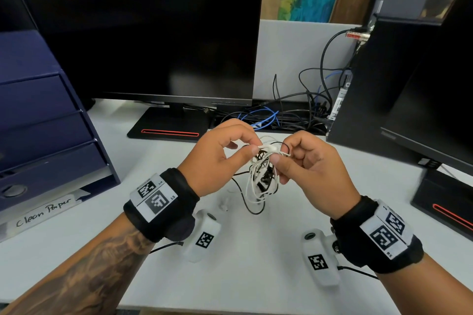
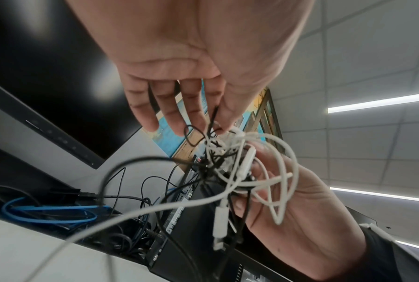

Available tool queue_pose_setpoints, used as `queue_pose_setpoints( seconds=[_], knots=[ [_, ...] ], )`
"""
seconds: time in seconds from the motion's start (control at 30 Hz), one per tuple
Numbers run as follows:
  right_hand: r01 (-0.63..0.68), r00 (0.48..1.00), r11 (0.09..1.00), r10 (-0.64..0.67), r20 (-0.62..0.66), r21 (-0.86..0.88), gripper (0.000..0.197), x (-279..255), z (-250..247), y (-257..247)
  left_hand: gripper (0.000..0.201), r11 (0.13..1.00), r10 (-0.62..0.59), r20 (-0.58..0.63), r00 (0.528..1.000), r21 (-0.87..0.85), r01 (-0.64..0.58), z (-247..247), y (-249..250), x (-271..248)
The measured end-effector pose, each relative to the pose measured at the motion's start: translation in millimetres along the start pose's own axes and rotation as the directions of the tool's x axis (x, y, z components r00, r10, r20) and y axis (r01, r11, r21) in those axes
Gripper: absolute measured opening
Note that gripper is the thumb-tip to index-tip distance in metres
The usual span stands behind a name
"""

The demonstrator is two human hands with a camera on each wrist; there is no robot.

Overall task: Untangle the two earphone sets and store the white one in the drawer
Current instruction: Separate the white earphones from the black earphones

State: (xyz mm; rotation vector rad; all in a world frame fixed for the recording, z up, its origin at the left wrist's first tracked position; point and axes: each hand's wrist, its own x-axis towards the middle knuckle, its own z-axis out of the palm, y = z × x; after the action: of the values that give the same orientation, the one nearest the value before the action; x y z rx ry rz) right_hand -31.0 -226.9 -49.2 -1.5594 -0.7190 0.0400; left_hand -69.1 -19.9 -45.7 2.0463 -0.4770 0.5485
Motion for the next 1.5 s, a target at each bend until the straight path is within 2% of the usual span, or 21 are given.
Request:
queue_pose_setpoints(
  seconds=[0.1,0.2,0.3,0.37,0.47,0.53,0.63,0.73,0.77,0.83,0.93,1.0,1.1,1.3,1.4,1.5],
  knots=[
    [0.019,0.999,0.998,-0.021,-0.027,-0.063,0.017,1.8,-1.4,3.7,0.009,0.998,-0.059,-0.122,0.991,0.025,0.062,3.6,-0.6,0.6],
    [0.025,0.999,0.993,-0.028,-0.029,-0.112,0.019,1.9,-2.8,5.6,0.013,0.985,-0.173,-0.245,0.954,-0.051,0.166,4.8,-1.6,2.5],
    [0.016,0.997,0.993,-0.024,-0.067,-0.119,0.021,2.6,-4.6,6.3,0.015,0.926,-0.348,-0.26,0.901,-0.242,0.288,2.5,-3.0,5.2],
    [0.018,0.996,0.993,-0.028,-0.09,-0.114,0.021,3.7,-5.8,5.5,0.017,0.9,-0.406,-0.219,0.887,-0.266,0.346,1.2,-2.2,5.5],
    [0.019,0.992,0.994,-0.032,-0.119,-0.105,0.019,4.7,-6.8,4.3,0.035,0.924,-0.376,-0.156,0.914,-0.138,0.357,1.4,-1.8,3.2],
    [0.014,0.991,0.996,-0.025,-0.131,-0.088,0.016,5.0,-6.7,4.0,0.043,0.935,-0.341,-0.109,0.934,-0.141,0.325,0.9,-0.8,2.6],
    [0.009,0.993,0.999,-0.015,-0.12,-0.048,0.015,4.4,-5.3,5.9,0.023,0.931,-0.286,0.062,0.956,-0.217,0.293,3.4,4.5,1.3],
    [0.011,0.999,1.0,-0.012,-0.037,-0.025,0.013,1.0,-0.6,6.4,0.026,0.957,-0.256,0.152,0.955,-0.101,0.273,11.9,2.2,-2.5],
    [0.014,1.0,1.0,-0.014,0.002,-0.016,0.012,-0.2,1.2,5.9,0.023,0.964,-0.245,0.146,0.959,-0.067,0.256,14.0,0.6,-3.6],
    [0.028,0.998,1.0,-0.029,0.054,0.005,0.022,-1.6,3.7,4.6,0.01,0.973,-0.209,0.116,0.971,-0.071,0.218,14.8,-2.3,-3.8],
    [0.062,0.998,0.998,-0.062,0.008,0.021,0.033,0.2,3.7,3.3,0.001,0.953,-0.246,0.064,0.967,-0.166,0.253,8.8,-2.4,-0.8],
    [0.073,0.997,0.995,-0.075,-0.026,-0.071,0.027,1.0,1.8,4.0,0.003,0.931,-0.284,0.06,0.957,-0.222,0.29,5.2,-0.3,0.8],
    [0.041,0.999,0.981,-0.044,-0.013,-0.191,0.018,0.7,0.3,6.8,0.005,0.913,-0.306,0.055,0.95,-0.265,0.31,3.8,2.3,1.7],
    [0.046,0.998,0.972,-0.054,-0.03,-0.23,0.008,-0.1,2.6,5.8,0.012,0.905,-0.32,0.04,0.946,-0.282,0.318,5.3,3.4,1.7],
    [0.03,0.998,0.971,-0.042,-0.047,-0.236,0.017,-1.3,3.6,2.9,0.01,0.908,-0.317,0.049,0.947,-0.273,0.318,6.3,3.9,0.2],
    [0.038,0.998,0.95,-0.055,-0.044,-0.311,0.007,-1.0,3.9,6.2,0.003,0.924,-0.297,0.029,0.954,-0.244,0.295,7.8,2.9,-0.7]
  ],
)
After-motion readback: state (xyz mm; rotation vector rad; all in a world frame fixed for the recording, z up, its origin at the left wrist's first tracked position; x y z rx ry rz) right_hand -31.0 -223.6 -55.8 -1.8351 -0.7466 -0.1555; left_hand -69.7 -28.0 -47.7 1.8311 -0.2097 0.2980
